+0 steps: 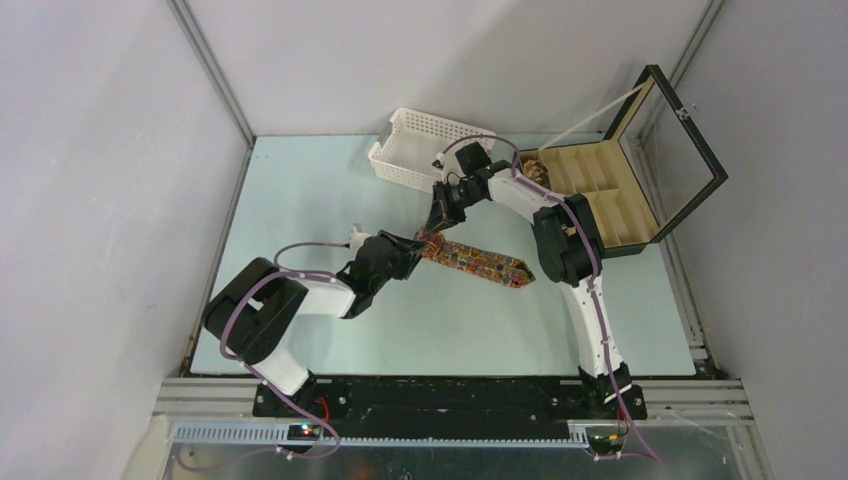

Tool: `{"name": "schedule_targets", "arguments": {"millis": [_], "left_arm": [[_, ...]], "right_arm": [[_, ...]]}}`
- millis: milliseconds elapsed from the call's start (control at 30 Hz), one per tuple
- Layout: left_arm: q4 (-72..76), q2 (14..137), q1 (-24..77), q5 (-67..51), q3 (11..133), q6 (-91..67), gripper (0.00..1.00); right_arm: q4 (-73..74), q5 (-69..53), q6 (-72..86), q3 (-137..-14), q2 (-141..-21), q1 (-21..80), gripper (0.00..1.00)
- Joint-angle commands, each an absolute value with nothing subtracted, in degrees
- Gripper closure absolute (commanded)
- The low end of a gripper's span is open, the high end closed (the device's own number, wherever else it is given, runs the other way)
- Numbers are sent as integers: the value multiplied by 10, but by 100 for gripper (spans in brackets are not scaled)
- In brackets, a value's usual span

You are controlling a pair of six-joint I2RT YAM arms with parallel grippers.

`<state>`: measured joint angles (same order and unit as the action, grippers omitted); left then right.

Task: Roll the ties
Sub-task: Roll the tie at the center of the board.

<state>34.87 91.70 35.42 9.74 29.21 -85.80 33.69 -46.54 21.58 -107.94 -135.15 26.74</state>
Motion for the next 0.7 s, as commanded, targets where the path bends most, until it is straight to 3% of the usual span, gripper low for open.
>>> {"name": "schedule_targets", "arguments": {"millis": [0, 667], "left_arm": [[398, 925, 345, 85, 307, -875, 52], [429, 964, 326, 63, 318, -887, 59]], "right_arm": [[329, -460, 209, -1083, -1332, 270, 100], [332, -459, 208, -1082, -1333, 271, 100]]}}
